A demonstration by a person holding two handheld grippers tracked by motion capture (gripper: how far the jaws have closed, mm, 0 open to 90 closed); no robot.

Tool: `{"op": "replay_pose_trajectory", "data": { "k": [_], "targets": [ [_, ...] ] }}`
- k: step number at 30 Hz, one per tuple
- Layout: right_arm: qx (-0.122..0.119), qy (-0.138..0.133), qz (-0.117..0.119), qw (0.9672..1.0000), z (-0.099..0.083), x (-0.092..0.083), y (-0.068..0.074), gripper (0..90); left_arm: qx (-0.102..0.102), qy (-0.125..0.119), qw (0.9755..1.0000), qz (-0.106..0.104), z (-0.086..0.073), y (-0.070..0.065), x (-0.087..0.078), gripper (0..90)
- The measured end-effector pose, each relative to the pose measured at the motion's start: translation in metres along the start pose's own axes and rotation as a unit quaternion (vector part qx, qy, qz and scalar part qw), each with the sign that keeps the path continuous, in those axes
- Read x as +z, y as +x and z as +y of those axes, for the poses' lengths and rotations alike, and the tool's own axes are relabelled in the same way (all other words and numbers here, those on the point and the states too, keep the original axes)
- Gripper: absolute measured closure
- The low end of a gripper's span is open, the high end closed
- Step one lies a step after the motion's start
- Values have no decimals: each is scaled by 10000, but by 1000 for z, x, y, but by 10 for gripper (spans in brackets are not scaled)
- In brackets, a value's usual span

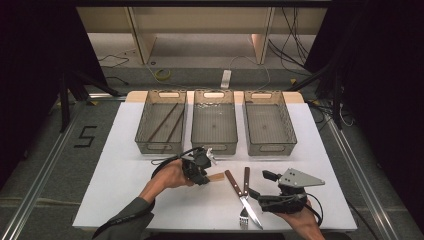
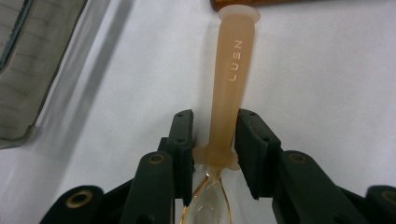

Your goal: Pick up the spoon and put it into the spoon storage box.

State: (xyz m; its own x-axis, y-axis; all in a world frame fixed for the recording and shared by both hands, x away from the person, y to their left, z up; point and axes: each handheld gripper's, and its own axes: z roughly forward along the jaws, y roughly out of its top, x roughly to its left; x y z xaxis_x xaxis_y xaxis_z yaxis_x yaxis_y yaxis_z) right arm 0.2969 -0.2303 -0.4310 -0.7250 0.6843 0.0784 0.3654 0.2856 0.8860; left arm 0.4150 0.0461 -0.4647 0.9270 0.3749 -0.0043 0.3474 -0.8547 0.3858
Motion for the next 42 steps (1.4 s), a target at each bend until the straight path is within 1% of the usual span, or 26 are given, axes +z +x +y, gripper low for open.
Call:
{"op": "replay_pose_trajectory", "data": {
  "k": [2,3,5,6,11,12,13,14,15,16,17,19,20,22,24,25,27,29,32,38,40,42],
  "targets": [
    [-2,-1,-2,10000,0,0,0,239,-34,-18,10000,-1,0,0,0,683],
    [0,1,-3,10000,0,0,0,239,-7,15,10000,4,0,1,-1,685],
    [3,4,1,10000,0,0,0,239,-94,-3,10000,-28,0,1,-2,689],
    [7,4,0,10000,0,0,0,239,-150,-20,9999,-78,-1,2,-2,690],
    [11,0,0,10000,0,0,0,239,-248,-108,9996,-106,-2,5,-6,701],
    [11,4,-2,10000,0,0,0,239,-271,-134,9994,-140,-2,5,-8,714],
    [11,3,-2,10000,0,0,0,240,-294,-210,9993,-20,-1,6,-9,781],
    [11,2,0,10000,0,0,0,239,-381,-220,9990,-46,-1,8,-11,782],
    [9,0,-3,10000,0,0,0,239,-374,-184,9991,-108,-1,8,-11,782],
    [14,3,-3,10000,0,0,0,239,-288,-87,9994,-184,-2,7,-10,781],
    [19,13,1,10000,0,0,0,239,-254,-50,9995,-196,-3,6,-8,781],
    [23,8,7,10000,0,0,0,239,-293,-37,9994,-166,-2,5,-5,781],
    [24,7,14,10000,0,0,0,239,-288,-2,9995,-148,-1,5,-6,781],
    [7,11,2,10000,0,0,0,239,-282,-32,9996,-73,-1,4,-8,783],
    [32,4,2,10000,0,0,0,240,-301,-40,9995,-57,0,5,-10,783],
    [36,-3,7,10000,0,0,0,239,-341,-63,9994,-88,-1,5,-10,783],
    [35,3,7,10000,0,0,0,239,-327,-62,9994,-75,-1,7,-12,784],
    [15,3,1,10000,0,0,0,239,-389,-47,9992,-110,-1,8,-14,784],
    [21,6,6,10000,0,0,0,239,-427,-80,9990,-80,-1,8,-16,784],
    [29,-2,3,10000,0,0,0,239,-510,-225,9984,-7,3,9,-29,784],
    [32,1,5,10000,0,0,-1,239,-572,-299,9979,2,3,10,-33,784],
    [34,0,2,10000,0,0,0,240,-598,-419,9973,62,4,10,-37,783]
  ]
}}
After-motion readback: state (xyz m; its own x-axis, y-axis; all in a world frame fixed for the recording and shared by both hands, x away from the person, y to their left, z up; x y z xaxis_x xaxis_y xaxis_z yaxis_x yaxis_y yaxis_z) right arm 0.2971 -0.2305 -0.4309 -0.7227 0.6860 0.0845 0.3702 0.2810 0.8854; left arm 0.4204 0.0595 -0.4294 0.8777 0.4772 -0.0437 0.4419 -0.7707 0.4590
